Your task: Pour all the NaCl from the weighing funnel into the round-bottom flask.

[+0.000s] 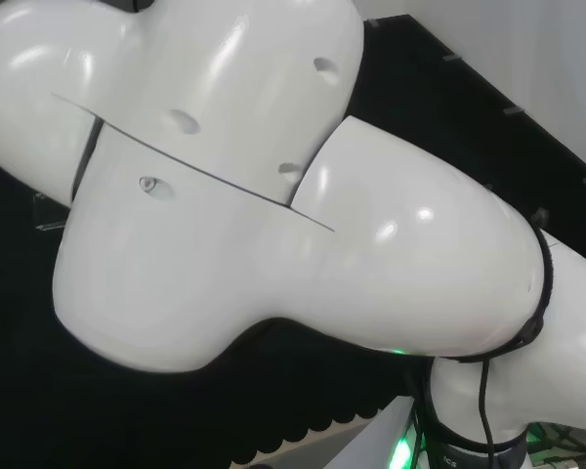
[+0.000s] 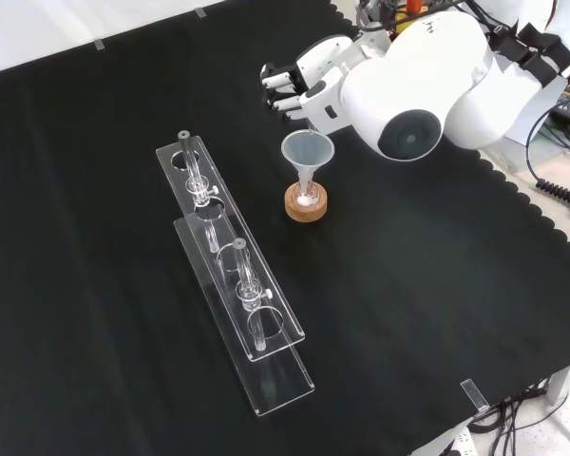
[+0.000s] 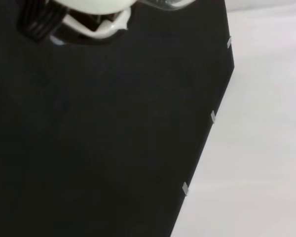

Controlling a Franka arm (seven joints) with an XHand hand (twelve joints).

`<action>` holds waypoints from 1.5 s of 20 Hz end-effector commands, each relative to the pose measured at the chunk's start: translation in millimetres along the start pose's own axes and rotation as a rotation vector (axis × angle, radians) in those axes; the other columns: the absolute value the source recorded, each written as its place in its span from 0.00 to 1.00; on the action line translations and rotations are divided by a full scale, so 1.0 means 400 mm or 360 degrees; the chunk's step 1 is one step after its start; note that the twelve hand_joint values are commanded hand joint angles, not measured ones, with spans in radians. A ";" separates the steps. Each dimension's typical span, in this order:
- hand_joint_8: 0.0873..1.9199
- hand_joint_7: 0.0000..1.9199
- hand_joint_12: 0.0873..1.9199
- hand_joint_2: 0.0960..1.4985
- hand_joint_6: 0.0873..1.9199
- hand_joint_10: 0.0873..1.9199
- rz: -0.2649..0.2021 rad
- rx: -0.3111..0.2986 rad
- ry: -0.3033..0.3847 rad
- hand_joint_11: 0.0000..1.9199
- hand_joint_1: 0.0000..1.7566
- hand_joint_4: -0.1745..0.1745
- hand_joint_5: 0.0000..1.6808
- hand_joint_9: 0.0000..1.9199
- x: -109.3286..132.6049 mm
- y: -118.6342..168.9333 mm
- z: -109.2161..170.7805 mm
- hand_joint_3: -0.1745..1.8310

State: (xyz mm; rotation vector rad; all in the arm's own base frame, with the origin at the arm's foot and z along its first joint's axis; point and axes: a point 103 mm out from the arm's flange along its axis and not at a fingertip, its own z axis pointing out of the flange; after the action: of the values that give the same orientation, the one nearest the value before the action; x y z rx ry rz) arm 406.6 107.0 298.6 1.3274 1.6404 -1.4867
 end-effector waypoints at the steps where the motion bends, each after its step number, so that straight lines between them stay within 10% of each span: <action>1: 0.28 0.33 0.60 0.42 0.48 0.16 0.0003 -0.0004 -0.0051 0.33 0.62 1.00 0.67 0.48 0.010 -0.001 -0.015 0.46; 30: 0.28 0.34 0.59 0.42 0.48 0.16 0.0035 -0.0022 -0.0124 0.33 0.62 1.00 0.67 0.48 0.012 -0.004 -0.024 0.46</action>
State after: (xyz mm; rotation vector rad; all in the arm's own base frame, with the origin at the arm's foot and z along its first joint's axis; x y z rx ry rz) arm 406.2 118.0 296.8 1.2569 1.5765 -1.4952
